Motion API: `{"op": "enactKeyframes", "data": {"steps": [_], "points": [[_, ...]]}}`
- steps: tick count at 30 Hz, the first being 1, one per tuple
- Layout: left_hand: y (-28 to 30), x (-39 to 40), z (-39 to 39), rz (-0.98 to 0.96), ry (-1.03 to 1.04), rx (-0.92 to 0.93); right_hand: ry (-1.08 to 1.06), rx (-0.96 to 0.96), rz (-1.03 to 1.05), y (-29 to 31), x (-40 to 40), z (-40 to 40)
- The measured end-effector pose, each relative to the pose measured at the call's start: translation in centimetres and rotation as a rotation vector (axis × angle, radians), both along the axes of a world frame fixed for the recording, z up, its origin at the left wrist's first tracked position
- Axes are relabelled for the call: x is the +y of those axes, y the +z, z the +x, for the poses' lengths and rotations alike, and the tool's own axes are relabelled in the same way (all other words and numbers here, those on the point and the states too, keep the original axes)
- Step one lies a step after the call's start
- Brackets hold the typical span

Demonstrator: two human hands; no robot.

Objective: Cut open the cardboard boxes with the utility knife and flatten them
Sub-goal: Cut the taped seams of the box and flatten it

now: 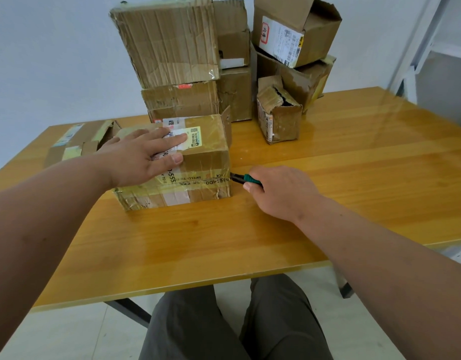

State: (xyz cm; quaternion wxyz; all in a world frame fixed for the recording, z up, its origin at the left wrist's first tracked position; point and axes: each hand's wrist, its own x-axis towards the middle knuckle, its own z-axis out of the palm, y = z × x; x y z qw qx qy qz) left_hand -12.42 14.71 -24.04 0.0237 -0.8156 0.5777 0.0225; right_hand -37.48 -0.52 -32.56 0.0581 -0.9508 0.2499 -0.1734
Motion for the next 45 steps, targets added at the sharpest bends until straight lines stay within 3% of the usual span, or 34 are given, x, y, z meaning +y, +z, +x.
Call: {"op": "enactKeyframes", "data": {"steps": [15,23,26,30,34,40,45], "points": [[0.2,0.0,-0.4,0.023,0.021,0.010,-0.050,0.142,0.069,0.5,0.4,-0.1],[0.3,0.1,-0.5,0.034,0.030,0.033,-0.042,0.380,-0.041,1.3,0.4,-0.5],[0.6,0.1,-0.6,0.044,0.036,0.049,-0.053,0.347,-0.013,1.4,0.2,-0.7],[1.2,-1.7,-2.4,0.027,0.133,0.041,-0.205,0.101,0.136,1.3,-0.3,-1.4],[1.2,-4.3,-5.2,-0.047,0.223,-0.017,-0.291,0.033,0.352,2.0,-0.1,-1.1],[4.4,-0.9,-1.4,0.092,0.166,0.454,-0.436,-0.295,1.243,3.5,1.4,-0.9],[1.6,1.8,-1.0,-0.094,0.103,0.592,-0.392,-0.400,1.418,3.4,3.0,0.2]]}}
